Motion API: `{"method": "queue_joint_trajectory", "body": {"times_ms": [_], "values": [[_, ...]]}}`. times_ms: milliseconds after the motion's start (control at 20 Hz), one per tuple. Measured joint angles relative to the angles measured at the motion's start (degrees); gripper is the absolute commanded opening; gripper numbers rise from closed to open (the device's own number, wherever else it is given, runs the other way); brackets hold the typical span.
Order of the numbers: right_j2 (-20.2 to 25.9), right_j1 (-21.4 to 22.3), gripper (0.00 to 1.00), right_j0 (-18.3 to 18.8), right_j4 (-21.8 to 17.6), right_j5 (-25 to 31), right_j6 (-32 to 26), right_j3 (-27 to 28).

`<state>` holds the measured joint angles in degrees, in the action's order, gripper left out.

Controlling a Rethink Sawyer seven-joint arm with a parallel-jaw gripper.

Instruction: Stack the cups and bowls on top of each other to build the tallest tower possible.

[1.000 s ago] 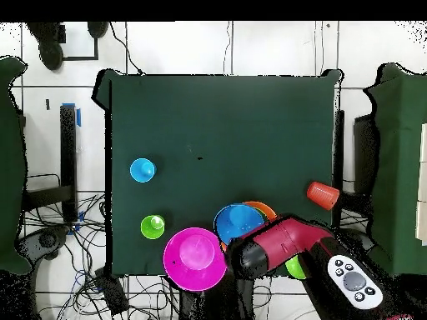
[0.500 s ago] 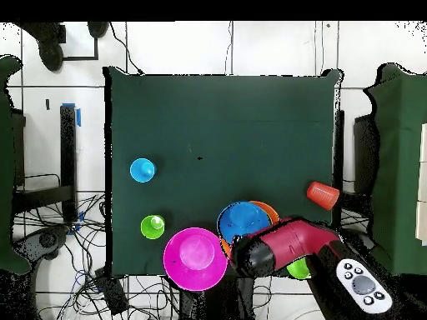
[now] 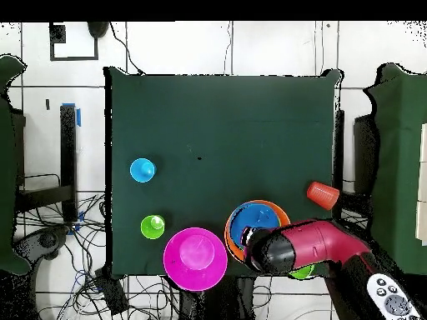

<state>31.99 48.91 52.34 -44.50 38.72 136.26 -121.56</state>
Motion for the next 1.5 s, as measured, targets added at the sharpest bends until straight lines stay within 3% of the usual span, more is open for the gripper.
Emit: {"method": "queue_joint_trajectory", "body": {"times_ms": [600,1100,1300,1500], "values": [[5.8,6.1,1.0,4.8,7.6,6.7,-2.3,-0.2],[8.5,7.2,1.0,6.6,8.2,7.5,-4.6,-0.9],[8.1,7.7,1.0,5.0,7.2,7.5,-4.6,-1.0],[6.0,8.3,1.0,-1.6,2.4,7.5,-4.6,-0.9]]}}
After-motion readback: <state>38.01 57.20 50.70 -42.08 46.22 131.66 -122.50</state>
